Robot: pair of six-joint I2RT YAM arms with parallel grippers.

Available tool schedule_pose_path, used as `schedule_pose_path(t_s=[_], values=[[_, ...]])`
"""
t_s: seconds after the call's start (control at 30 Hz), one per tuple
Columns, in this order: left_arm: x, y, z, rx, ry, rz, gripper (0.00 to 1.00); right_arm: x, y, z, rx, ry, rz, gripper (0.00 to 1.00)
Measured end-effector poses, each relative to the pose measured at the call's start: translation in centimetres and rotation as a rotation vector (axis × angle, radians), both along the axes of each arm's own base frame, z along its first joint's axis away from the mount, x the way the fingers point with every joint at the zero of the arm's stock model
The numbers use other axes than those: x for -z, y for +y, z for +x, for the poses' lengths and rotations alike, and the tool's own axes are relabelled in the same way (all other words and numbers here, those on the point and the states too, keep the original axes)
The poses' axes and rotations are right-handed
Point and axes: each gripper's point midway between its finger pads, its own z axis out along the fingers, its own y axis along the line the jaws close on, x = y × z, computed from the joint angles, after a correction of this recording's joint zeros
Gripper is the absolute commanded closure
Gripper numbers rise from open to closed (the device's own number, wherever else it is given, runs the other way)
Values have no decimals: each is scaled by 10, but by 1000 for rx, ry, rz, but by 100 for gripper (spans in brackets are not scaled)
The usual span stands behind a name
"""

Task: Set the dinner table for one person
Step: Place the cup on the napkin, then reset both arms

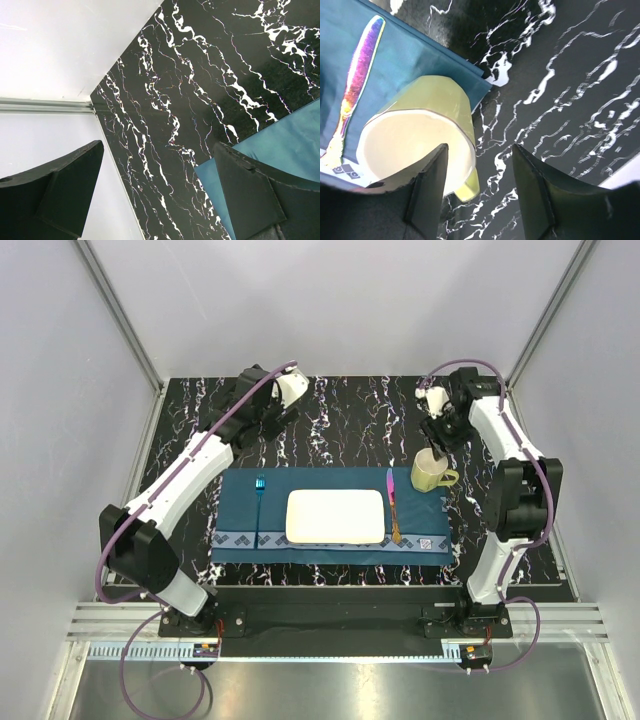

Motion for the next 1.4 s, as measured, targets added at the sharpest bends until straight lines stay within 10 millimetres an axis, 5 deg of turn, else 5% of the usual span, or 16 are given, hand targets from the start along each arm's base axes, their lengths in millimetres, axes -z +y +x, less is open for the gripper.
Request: schedule_pose_path(t_s=[0.3,0.4,0.53,0.63,0.77,0.83,0.93,1.2,1.4], values=[[-1,0,0,0,-2,-1,1,-62,2,11,-1,-102,14,37],[-5,1,-1,-7,-2,-4,1,-95,4,16,29,-170,30,19],[-11,13,-5,-55,7,-12,1,-133,-2,10,97,-260,34,13],[-13,48,-17,-134,17,-41,1,-148,-18,-8,169,-299,26,0],[-22,135,-44,-352,0,-86,1,-152,-55,-36,308,-323,-15,0],[-27,163,-60,-437,-21,-102,1,-151,-70,-44,366,-327,-46,0],[-22,170,-78,-467,-24,-107,1,-141,-79,-51,399,-311,-78,0],[30,179,-105,-537,83,-107,1,-116,-119,-76,535,-250,-121,0],[31,204,-114,-651,61,-133,1,-123,-152,-83,688,-299,-141,0]])
